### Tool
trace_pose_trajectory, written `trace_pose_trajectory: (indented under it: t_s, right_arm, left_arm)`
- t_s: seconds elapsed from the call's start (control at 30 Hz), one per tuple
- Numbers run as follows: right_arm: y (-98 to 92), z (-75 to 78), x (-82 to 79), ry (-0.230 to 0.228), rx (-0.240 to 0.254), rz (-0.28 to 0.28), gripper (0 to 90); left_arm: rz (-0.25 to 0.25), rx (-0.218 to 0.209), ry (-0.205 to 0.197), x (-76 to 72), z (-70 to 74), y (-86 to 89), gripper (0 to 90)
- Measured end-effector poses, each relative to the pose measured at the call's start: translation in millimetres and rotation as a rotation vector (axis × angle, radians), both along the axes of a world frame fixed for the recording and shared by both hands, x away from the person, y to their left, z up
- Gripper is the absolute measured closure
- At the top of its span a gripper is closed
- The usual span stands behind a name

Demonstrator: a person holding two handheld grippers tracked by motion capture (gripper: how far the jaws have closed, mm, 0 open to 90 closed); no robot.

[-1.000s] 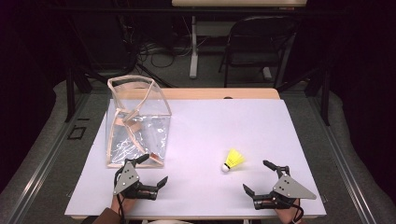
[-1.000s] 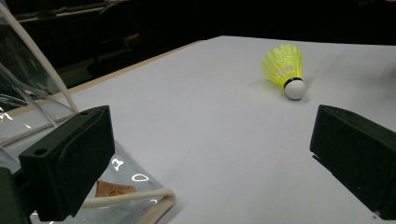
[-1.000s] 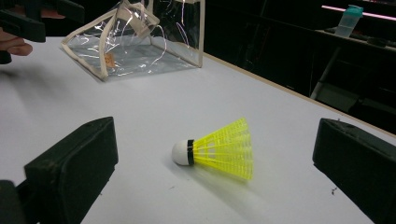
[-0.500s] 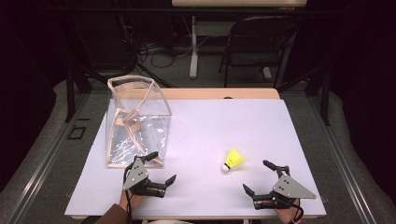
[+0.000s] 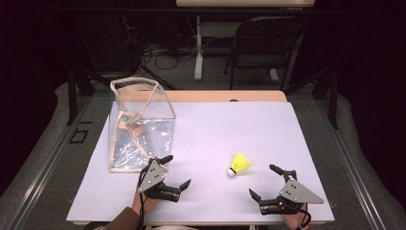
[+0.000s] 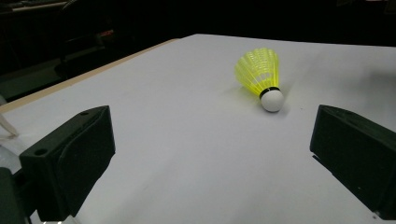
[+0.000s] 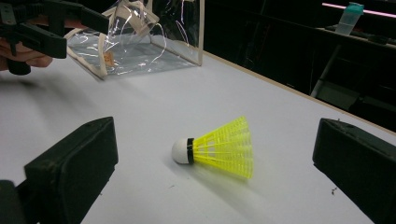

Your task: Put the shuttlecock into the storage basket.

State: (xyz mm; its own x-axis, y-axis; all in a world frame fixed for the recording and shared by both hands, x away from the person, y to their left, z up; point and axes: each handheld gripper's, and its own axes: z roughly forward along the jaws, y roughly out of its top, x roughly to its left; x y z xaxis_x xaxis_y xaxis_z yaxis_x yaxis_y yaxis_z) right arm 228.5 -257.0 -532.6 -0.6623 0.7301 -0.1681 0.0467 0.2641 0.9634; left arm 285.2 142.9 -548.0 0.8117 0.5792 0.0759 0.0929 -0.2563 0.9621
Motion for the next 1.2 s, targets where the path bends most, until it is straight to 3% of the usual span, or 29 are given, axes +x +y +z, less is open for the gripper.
trace_pose_trajectory:
  t_s: [0.8,1.2]
  right_arm:
    - [0.0,-0.2,0.2,0.004,-0.004,-0.002,0.0]
    - [0.0,-0.3,0.2,0.006,-0.004,-0.003,0.0]
  left_arm:
    - [-0.025,0.016,0.024,9.4,0.4,-23.8,0.2]
    - [-0.041,0.026,0.056,15.3,4.4,-38.3,0.1]
